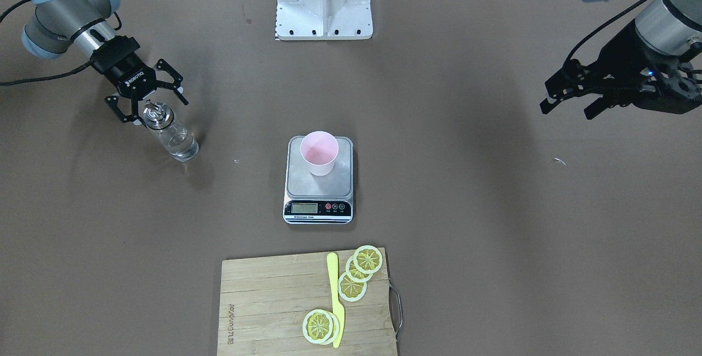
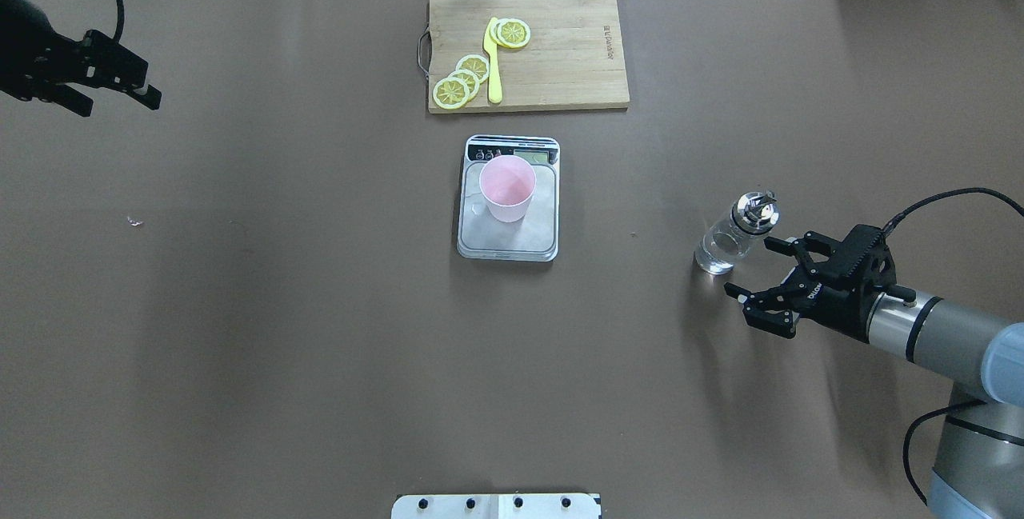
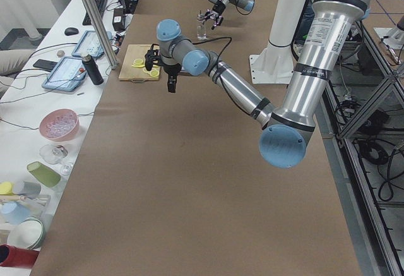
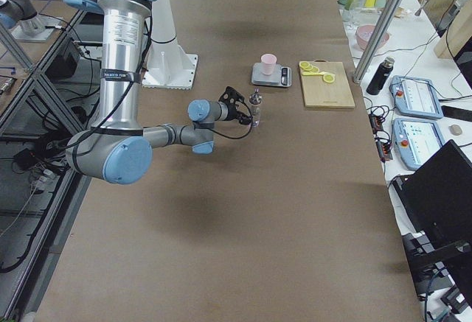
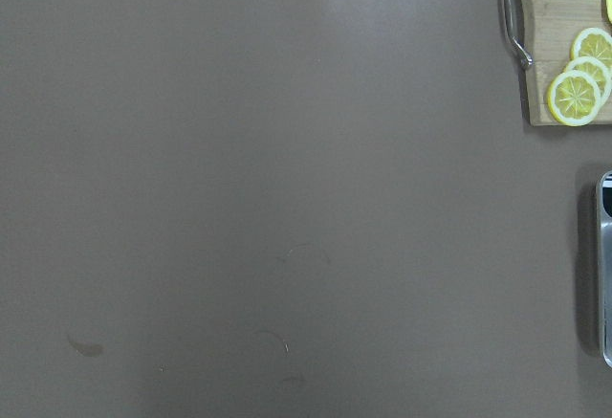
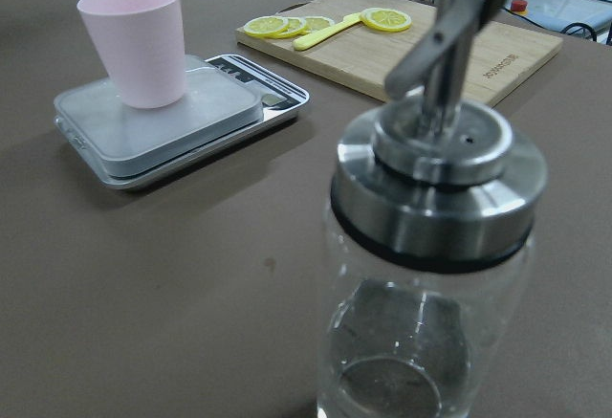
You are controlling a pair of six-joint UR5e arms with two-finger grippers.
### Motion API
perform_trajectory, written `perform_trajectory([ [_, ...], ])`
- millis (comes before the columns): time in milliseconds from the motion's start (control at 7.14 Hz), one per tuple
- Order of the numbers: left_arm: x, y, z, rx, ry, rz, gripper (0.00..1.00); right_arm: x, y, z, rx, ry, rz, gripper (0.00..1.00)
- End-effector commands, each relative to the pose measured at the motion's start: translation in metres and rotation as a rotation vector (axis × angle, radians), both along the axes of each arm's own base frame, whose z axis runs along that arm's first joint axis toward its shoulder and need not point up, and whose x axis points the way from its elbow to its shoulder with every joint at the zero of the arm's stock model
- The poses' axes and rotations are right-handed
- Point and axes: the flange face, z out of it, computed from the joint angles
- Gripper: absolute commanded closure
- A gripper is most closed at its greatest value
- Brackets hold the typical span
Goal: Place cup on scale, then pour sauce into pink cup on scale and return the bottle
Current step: 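Move the right gripper toward the glass sauce bottle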
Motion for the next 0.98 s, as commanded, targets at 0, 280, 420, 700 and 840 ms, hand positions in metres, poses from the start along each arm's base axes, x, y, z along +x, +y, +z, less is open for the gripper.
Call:
perform_trajectory([
  [0, 0.000, 0.000, -0.001, 0.001, 0.001, 0.000, 0.05, -0.001, -0.002, 0.002, 0.001, 0.011, 0.015, 0.01],
  [280, 0.000, 0.000, -0.001, 0.001, 0.001, 0.000, 0.05, -0.004, -0.006, 0.002, 0.004, 0.019, 0.054, 0.01],
  [420, 0.000, 0.000, -0.001, 0.000, 0.000, 0.000, 0.05, -0.008, -0.008, 0.001, 0.006, 0.016, 0.054, 0.01],
  [700, 0.000, -0.001, -0.001, 0.002, 0.000, -0.001, 0.05, -0.027, -0.018, 0.004, 0.006, 0.019, 0.073, 0.01],
  [840, 0.000, -0.001, -0.001, 0.002, -0.002, -0.002, 0.05, -0.033, -0.021, 0.005, 0.008, 0.019, 0.074, 0.01],
])
